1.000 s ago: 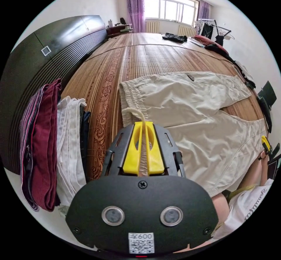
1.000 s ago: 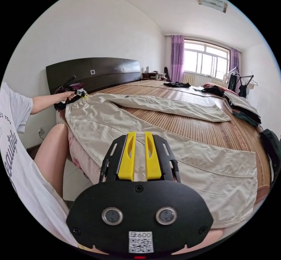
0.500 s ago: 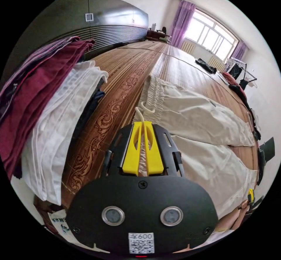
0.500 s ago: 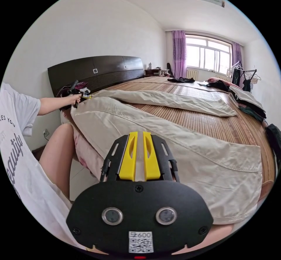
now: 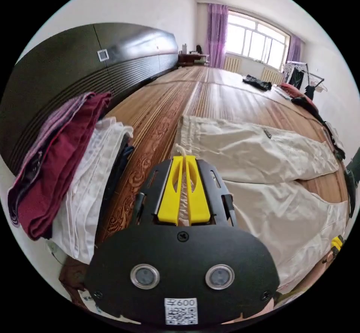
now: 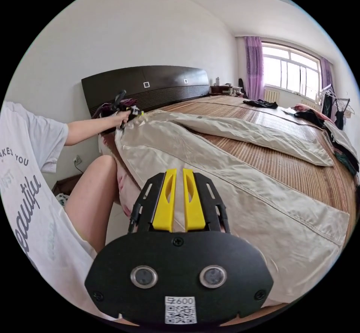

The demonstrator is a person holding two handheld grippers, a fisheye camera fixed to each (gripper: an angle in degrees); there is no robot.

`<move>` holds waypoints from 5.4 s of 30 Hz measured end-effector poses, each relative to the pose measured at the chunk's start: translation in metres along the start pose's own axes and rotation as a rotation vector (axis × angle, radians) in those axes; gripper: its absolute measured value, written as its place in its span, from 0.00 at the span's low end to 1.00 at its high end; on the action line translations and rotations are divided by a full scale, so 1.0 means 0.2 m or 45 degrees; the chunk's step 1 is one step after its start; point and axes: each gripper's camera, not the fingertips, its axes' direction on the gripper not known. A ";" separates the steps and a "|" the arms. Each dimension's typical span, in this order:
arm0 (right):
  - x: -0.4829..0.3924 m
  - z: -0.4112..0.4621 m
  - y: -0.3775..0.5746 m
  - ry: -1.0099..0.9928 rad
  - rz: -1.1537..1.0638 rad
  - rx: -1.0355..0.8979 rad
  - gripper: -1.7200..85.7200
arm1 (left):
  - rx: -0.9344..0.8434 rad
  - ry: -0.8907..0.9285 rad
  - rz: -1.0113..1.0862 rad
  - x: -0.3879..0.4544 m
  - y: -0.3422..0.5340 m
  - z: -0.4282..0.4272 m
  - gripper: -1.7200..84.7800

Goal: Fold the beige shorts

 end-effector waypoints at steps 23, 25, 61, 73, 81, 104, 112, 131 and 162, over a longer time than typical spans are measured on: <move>0.31 0.43 0.73 -0.354 0.011 -0.087 0.01 | -0.044 0.019 -0.186 0.03 0.21 -0.06 0.07; 0.31 0.47 0.80 -0.367 -0.011 -0.117 0.01 | 0.175 0.213 -0.265 -0.05 0.32 -0.23 0.07; -0.11 2.87 0.36 -0.228 -0.702 -0.449 0.10 | -0.190 0.483 -0.369 -0.40 0.38 -0.34 0.02; 0.10 3.43 0.49 0.009 -0.705 -0.480 0.07 | -0.233 0.430 -0.313 -0.44 0.13 -0.20 0.02; 0.25 3.31 0.55 0.208 -0.845 -0.359 0.01 | -0.233 0.403 -0.295 -0.46 0.04 -0.17 0.02; 2.44 2.20 0.04 -1.267 0.466 0.095 0.01 | -0.236 0.405 -0.297 -0.54 -0.18 -0.20 0.02; 2.72 1.96 -0.26 -1.422 0.531 0.216 0.01 | -0.238 0.456 -0.329 -0.59 -0.22 -0.22 0.02; 3.66 1.28 0.05 -1.120 0.745 0.552 0.01 | -0.243 0.485 -0.349 -0.65 -0.34 -0.32 0.02; 0.65 3.23 0.07 -0.168 -0.645 -0.627 0.14 | -0.227 0.634 -0.453 -0.78 -0.42 -0.48 0.02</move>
